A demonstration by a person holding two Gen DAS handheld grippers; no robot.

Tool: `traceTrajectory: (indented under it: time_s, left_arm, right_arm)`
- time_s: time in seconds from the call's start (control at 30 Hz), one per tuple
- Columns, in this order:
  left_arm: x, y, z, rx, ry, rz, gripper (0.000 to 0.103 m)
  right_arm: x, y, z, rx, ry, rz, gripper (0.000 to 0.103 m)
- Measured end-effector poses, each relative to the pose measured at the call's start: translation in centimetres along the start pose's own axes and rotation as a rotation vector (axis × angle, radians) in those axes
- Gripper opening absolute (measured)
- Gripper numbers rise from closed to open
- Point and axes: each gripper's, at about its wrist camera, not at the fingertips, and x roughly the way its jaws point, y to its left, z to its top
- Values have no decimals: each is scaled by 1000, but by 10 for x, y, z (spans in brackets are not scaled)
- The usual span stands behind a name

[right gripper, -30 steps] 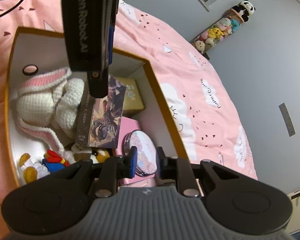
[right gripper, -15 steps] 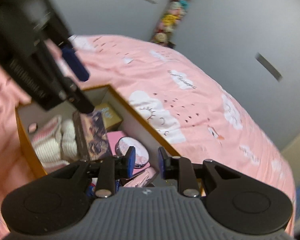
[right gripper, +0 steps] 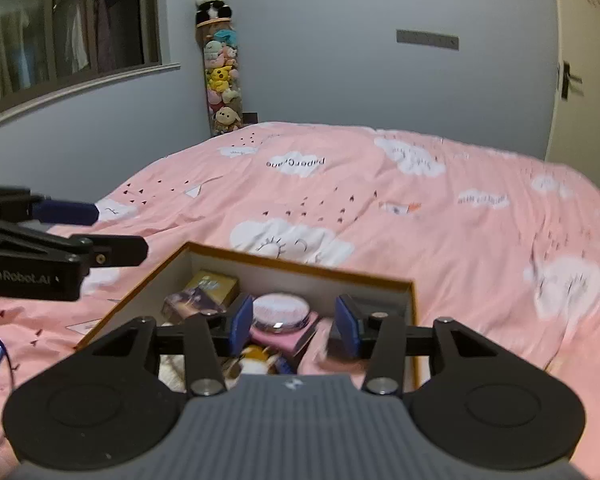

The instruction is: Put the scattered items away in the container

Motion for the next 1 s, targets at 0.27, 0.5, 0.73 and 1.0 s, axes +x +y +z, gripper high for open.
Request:
traceTrajectory:
  time_s: [0.27,0.5,0.73,1.0]
  left_arm:
    - [10,-12,-49,-74,17,86,88]
    - [20,-17,-71,-100,42,109,89]
    - [29,-19,-83,-117,40,109,89]
    - [34,-21,-87,-125,42,111,91]
  right_arm:
    - [0,4,-43,47,-29,-59,53]
    - [10,0,-63,69,-24,-84,55]
    - [16,4,-77,52,-19,-97,59]
    - [19,-1,-82,112,-12,-91,60]
